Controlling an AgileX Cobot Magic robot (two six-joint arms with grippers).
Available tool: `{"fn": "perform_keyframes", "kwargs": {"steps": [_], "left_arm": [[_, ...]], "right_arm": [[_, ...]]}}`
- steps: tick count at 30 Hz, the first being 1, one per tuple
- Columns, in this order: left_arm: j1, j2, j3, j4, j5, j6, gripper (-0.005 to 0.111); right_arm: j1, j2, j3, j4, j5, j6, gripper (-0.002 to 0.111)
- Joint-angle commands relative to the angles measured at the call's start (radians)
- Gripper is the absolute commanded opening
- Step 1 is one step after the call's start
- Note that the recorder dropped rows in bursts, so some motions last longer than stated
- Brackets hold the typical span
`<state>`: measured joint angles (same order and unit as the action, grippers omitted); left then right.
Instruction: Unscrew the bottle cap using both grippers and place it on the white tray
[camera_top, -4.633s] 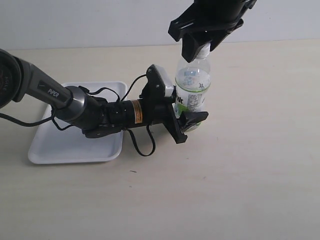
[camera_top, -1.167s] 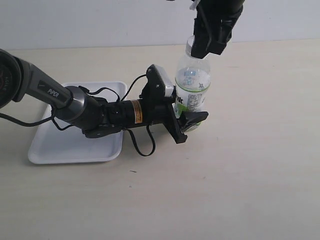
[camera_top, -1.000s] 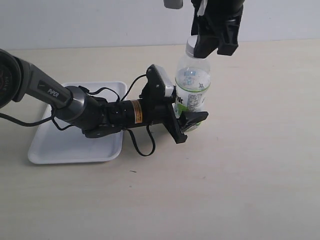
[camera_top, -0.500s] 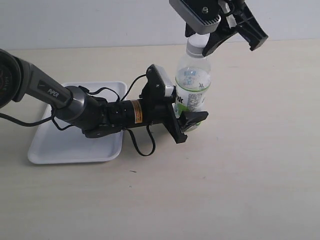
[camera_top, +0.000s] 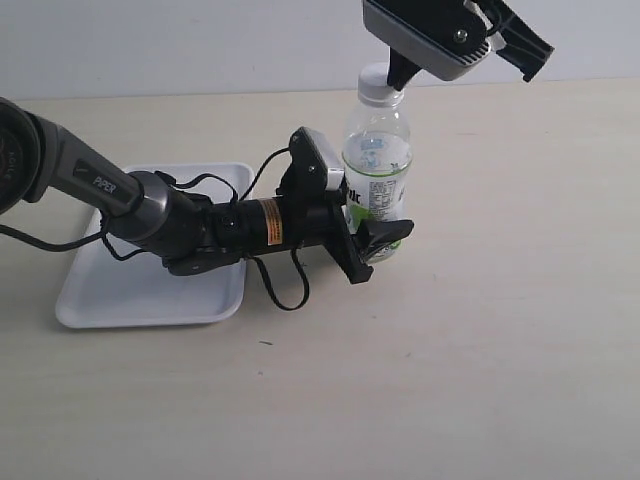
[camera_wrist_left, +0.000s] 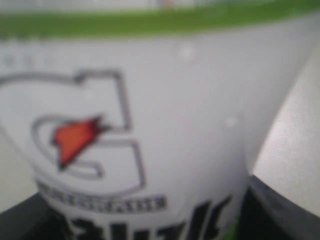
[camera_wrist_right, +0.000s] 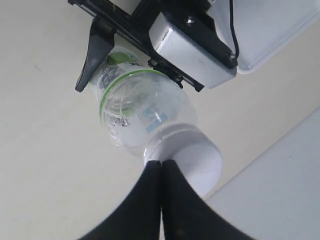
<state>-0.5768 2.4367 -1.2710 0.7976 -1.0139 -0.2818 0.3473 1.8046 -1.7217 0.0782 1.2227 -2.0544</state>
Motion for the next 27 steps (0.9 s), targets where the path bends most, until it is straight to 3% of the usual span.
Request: {"fn": "perform_keyframes", "kwargs": {"steps": [1, 5, 9, 10, 11, 15, 21, 27], "left_arm": [[-0.001, -0.011, -0.001, 0.012, -0.004, 0.012, 0.0], [-0.001, -0.011, -0.001, 0.011, -0.004, 0.015, 0.0], [-0.001, -0.011, -0.001, 0.011, -0.004, 0.015, 0.0], [-0.001, -0.011, -0.001, 0.011, -0.004, 0.015, 0.0], [-0.001, -0.011, -0.001, 0.011, -0.004, 0.015, 0.0], [-0.001, -0.011, -0.001, 0.011, -0.004, 0.017, 0.0], [-0.001, -0.011, -0.001, 0.011, -0.004, 0.034, 0.0], [-0.001, -0.011, -0.001, 0.011, -0.004, 0.044, 0.0]], "right_arm": [[0.003, 0.001, -0.002, -0.002, -0.002, 0.002, 0.0], [0.003, 0.001, -0.002, -0.002, -0.002, 0.052, 0.017], [0.003, -0.001, -0.002, -0.002, -0.002, 0.126, 0.05], [0.003, -0.005, -0.002, 0.0, -0.002, 0.188, 0.063], [0.003, -0.01, -0.002, 0.0, -0.002, 0.252, 0.069], [0.003, -0.032, -0.002, 0.0, -0.002, 0.575, 0.072], [0.003, -0.039, -0.002, 0.0, -0.002, 1.362, 0.072], [0.003, -0.039, -0.002, 0.0, -0.018, 1.936, 0.072]]}}
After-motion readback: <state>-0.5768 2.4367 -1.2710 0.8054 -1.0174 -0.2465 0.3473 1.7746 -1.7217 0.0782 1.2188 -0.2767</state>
